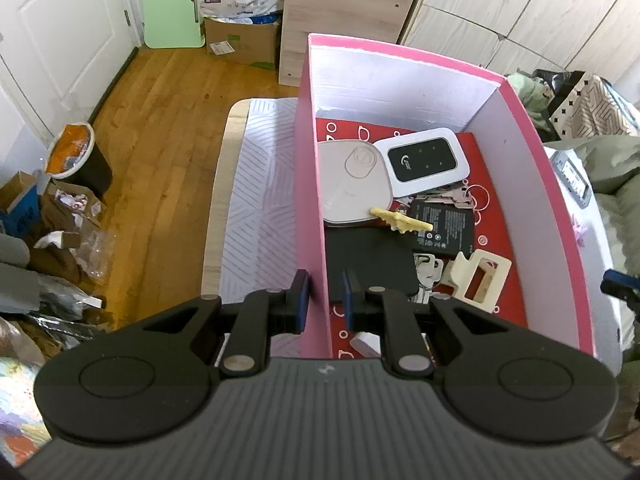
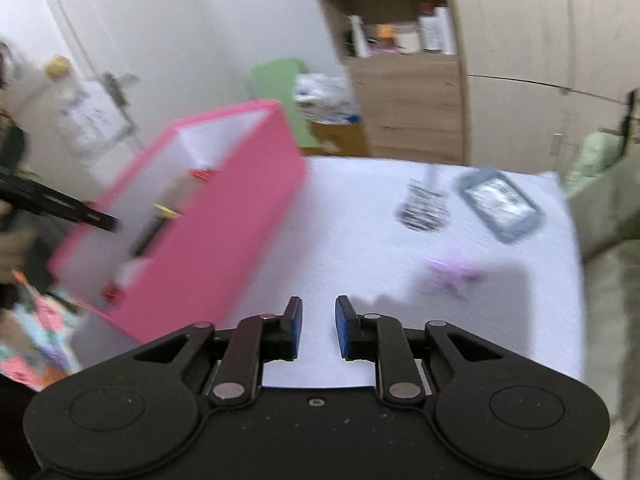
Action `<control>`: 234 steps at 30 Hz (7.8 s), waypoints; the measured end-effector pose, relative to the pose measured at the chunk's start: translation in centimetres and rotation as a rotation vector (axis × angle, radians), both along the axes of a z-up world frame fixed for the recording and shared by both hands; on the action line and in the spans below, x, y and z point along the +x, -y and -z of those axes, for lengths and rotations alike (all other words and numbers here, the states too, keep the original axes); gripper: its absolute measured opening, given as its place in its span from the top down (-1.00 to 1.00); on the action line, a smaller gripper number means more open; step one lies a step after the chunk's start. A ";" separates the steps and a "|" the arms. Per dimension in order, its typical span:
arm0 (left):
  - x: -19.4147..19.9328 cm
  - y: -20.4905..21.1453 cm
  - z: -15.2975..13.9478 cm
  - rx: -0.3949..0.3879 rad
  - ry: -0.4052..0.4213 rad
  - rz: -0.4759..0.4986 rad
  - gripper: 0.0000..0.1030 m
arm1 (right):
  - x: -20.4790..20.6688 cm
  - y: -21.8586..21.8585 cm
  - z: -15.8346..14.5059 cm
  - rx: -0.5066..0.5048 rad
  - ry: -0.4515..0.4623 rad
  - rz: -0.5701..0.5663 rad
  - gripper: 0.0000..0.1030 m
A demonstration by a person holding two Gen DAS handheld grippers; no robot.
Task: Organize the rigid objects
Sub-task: 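Grasp the purple starfish with the right gripper, then carry the purple starfish into the pink box and open the right gripper, then move the right gripper to the grey router and grasp it, then lift the grey router into the pink box and open the right gripper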
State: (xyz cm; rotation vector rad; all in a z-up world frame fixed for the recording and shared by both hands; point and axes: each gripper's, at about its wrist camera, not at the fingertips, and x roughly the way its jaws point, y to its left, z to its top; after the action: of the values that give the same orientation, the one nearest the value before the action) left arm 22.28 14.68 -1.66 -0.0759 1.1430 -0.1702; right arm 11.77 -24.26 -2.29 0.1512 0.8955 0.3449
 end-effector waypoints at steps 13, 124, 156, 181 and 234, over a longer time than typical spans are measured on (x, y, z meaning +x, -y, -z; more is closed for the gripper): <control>-0.1 1.7 -0.2 0.113 0.003 0.061 0.72 | 4.5 1.4 3.6 -0.291 0.017 0.114 0.11; -0.5 1.2 -0.2 0.073 0.026 0.038 0.63 | 6.1 3.7 0.4 -0.244 0.156 0.071 -0.32; -0.6 1.0 -0.1 0.056 0.029 0.044 0.63 | 13.1 4.9 5.0 -0.191 -0.012 0.097 -0.31; -0.5 1.0 -0.1 0.062 0.025 0.050 0.63 | 9.3 -1.0 2.7 -0.195 0.168 0.059 -0.29; -0.6 -0.2 -0.2 0.004 0.031 0.041 0.60 | 16.9 -22.6 -1.3 -0.398 0.157 -0.536 -0.31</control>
State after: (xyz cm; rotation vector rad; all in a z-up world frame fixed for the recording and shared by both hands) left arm 21.70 14.87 -1.44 -0.0464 1.1143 -0.2050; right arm 28.70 -1.64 -0.97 -0.4868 0.8227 0.6564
